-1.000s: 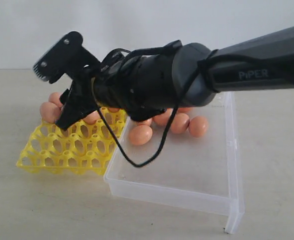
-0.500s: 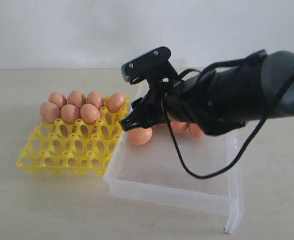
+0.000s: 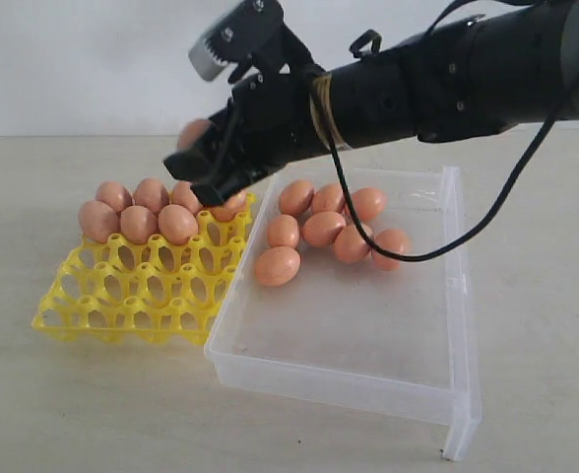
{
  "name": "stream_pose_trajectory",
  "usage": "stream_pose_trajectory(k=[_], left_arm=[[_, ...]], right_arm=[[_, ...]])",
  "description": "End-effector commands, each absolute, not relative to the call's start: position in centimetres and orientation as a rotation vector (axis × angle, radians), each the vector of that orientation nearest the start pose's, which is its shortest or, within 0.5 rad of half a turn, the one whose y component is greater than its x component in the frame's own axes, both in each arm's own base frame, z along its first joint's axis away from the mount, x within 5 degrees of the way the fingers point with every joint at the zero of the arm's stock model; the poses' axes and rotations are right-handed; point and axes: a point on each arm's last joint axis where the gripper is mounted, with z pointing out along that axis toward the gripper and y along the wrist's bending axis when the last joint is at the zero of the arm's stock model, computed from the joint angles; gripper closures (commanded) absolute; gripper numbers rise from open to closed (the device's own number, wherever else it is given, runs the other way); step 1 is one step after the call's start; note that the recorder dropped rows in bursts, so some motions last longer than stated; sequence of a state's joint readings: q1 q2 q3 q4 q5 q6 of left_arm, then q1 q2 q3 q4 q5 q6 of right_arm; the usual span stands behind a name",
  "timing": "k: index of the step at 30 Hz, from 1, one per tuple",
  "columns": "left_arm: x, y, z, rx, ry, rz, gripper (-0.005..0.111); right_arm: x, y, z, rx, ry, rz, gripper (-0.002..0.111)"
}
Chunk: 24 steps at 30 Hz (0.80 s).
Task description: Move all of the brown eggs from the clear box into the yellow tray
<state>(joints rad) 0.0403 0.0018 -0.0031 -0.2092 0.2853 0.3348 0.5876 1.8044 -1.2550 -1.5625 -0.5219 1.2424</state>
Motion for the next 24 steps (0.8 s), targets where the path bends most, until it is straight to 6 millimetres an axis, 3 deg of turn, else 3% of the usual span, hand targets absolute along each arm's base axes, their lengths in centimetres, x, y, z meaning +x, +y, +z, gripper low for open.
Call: stream_pose_trajectory(k=[1,4,8,12,17,21,24], left_arm=[[5.5,-0.3,18.8,0.117,1.756,0.064,0.111],[5.5,-0.3,18.8,0.117,1.756,0.064,0.111],[5.5,-0.3,18.8,0.117,1.756,0.064,0.111],[5.5,-0.3,18.8,0.117,1.756,0.064,0.111],[5.5,-0.3,18.8,0.117,1.756,0.064,0.111],[5.5,-0.3,18.8,0.117,1.756,0.064,0.111],[5.5,-0.3,18.8,0.117,1.756,0.064,0.111]], right_arm=[[31.6,27.0,30.2,-0.892,1.535,1.012,0.109],[31.4,27.1,32.1,-0.713,1.406,1.241,0.109],[31.8,27.3,32.0,-0.575,1.302,1.420,0.109],[33.5,28.0,28.0,-0.498,1.366,1.500,0.109],[36.2,27.0,22.5,-0.414,1.470,1.539,0.109],[38.2,25.8,19.4,-0.358,1.654,1.353,0.109],[38.6,25.7,18.1,-0.449,1.778,1.133,0.109]])
